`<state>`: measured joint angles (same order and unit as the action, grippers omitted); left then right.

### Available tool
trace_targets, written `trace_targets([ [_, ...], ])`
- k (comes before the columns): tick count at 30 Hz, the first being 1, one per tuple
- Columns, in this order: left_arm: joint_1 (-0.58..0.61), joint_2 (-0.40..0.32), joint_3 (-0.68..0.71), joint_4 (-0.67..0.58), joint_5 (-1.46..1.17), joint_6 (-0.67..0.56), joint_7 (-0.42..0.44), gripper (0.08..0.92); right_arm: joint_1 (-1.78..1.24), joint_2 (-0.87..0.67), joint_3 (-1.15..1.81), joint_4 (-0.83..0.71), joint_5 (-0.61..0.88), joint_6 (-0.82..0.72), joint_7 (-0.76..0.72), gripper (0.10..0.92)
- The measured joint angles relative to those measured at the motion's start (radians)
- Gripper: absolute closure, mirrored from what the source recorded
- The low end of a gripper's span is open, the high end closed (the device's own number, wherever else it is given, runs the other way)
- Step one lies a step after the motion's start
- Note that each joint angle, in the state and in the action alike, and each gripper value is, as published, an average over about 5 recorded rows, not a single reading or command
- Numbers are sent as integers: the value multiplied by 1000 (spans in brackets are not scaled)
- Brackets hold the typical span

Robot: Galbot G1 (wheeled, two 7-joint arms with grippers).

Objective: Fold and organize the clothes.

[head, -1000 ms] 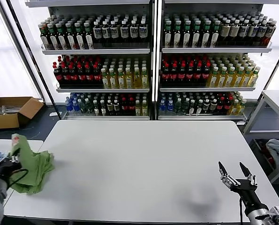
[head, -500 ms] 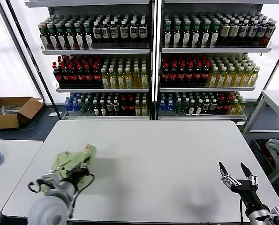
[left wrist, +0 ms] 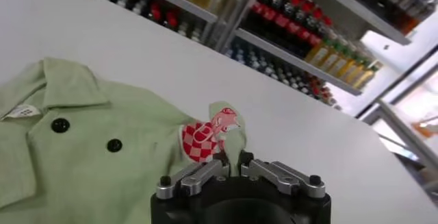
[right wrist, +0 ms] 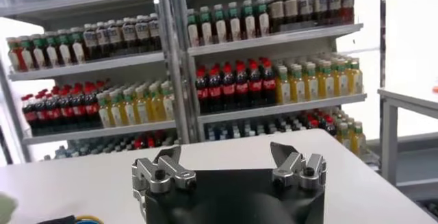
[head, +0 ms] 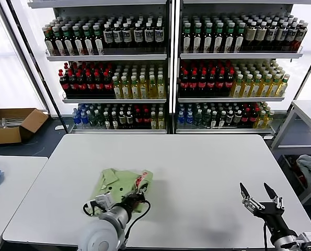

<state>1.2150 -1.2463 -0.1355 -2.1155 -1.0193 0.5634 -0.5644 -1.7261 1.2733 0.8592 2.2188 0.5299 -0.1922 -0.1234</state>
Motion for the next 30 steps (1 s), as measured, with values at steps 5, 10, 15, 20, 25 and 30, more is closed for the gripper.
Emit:
trace_targets([
  [5,-17,-17,31,-3,-19,-24,10,724,9,-20,-45,9,-18,-16,10,203],
  [10,-35,-32,39,-5,-41,-60,18,576,22,-29,-108,21,-30,-38,24,203],
  [15,-37,-31,25,-22,-75,-82,18,438,44,-38,-191,19,-31,-69,43,203],
  [20,-19,-4,-39,-47,-84,-95,40,290,96,-39,-308,-12,-14,-125,77,203],
  [25,19,28,-137,-88,-91,-99,62,188,173,-54,-437,-62,7,-199,110,203],
  [30,56,41,-235,-140,-106,-102,78,178,263,-72,-556,-116,23,-265,141,203],
])
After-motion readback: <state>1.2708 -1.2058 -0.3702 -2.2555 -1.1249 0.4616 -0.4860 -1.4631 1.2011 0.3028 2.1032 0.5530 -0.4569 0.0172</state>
